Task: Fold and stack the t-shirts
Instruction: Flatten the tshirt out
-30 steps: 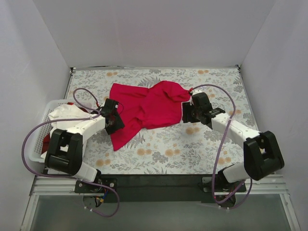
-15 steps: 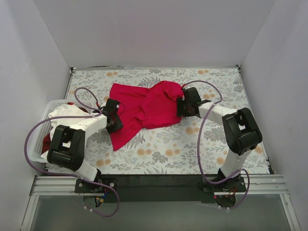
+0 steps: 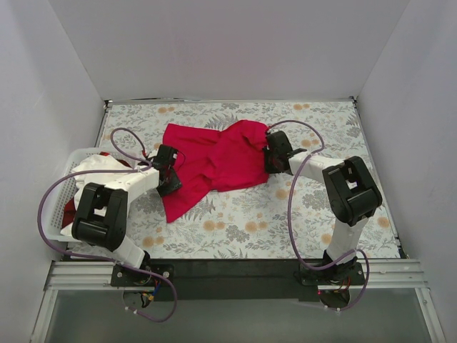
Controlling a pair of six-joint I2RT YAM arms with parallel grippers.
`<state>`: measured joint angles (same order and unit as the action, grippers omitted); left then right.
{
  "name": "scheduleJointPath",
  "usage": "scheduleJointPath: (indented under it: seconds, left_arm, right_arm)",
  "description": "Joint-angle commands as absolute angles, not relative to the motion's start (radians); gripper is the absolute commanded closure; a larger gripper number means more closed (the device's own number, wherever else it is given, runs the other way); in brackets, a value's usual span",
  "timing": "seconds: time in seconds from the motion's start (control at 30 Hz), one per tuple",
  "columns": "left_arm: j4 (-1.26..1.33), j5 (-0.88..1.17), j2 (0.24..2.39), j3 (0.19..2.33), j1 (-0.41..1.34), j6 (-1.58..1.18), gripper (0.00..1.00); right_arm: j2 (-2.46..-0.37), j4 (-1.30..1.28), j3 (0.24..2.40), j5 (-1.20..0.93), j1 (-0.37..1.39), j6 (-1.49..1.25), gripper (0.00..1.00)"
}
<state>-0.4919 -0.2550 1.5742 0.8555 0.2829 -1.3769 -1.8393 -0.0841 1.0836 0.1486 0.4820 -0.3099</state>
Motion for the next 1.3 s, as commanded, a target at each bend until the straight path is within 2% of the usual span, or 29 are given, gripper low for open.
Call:
scheduleJointPath:
  seconds: [0.0,0.03,0.07,0.13,0.4,0.47,0.5,0.53,0.6,0.8,1.03,1.27]
  left_arm:
    - [-0.525,-0.308,1.615,0.845,0.261,-1.368,0.63]
    - [-0.525,-0.31,1.617,0.845,0.256,-1.368,0.63]
    - [-0.528,-0.311,1.617,0.847,0.255,-1.367,0.63]
    - [-0.529,-0.311,1.618,0.847,0.249,-1.364,0.63]
    - [-0.535,-0.324,1.634,0.859,0.23,-1.348,0.63]
    - [-0.532,-0.324,1.643,0.873,0.23,-1.347,0.63]
    - [-0.531,-0.321,1.647,0.877,0.23,-1.341,0.63]
    - [-0.529,-0.315,1.652,0.884,0.23,-1.338,0.63]
    - [-0.528,-0.308,1.666,0.9,0.229,-1.328,0.62]
    - [-0.523,-0.304,1.663,0.925,0.23,-1.31,0.58]
    - [-0.518,-0.307,1.666,0.946,0.23,-1.293,0.55]
    - [-0.509,-0.336,1.678,0.959,0.226,-1.276,0.54]
  right_arm:
    - [-1.861,-0.161,1.083,0.231,0.489,-0.301,0.9]
    - [-1.855,-0.172,1.083,0.257,0.488,-0.292,0.98]
    - [-1.83,-0.202,1.081,0.287,0.473,-0.278,0.99]
    - [-1.793,-0.225,1.075,0.336,0.44,-0.267,0.99]
    - [-1.574,-0.348,1.114,0.391,0.106,-0.21,0.98]
    - [-1.56,-0.371,1.135,0.396,0.062,-0.215,0.85]
    - [-1.559,-0.373,1.152,0.406,0.058,-0.215,0.71]
    - [-1.56,-0.376,1.157,0.405,0.058,-0.213,0.64]
    - [-1.559,-0.379,1.166,0.356,0.061,-0.215,0.56]
    - [-1.531,-0.379,1.102,0.1,0.158,-0.241,0.46]
    - [-1.528,-0.331,1.002,0.008,0.426,-0.232,0.45]
    - [-1.635,-0.298,1.013,-0.031,0.499,-0.238,0.46]
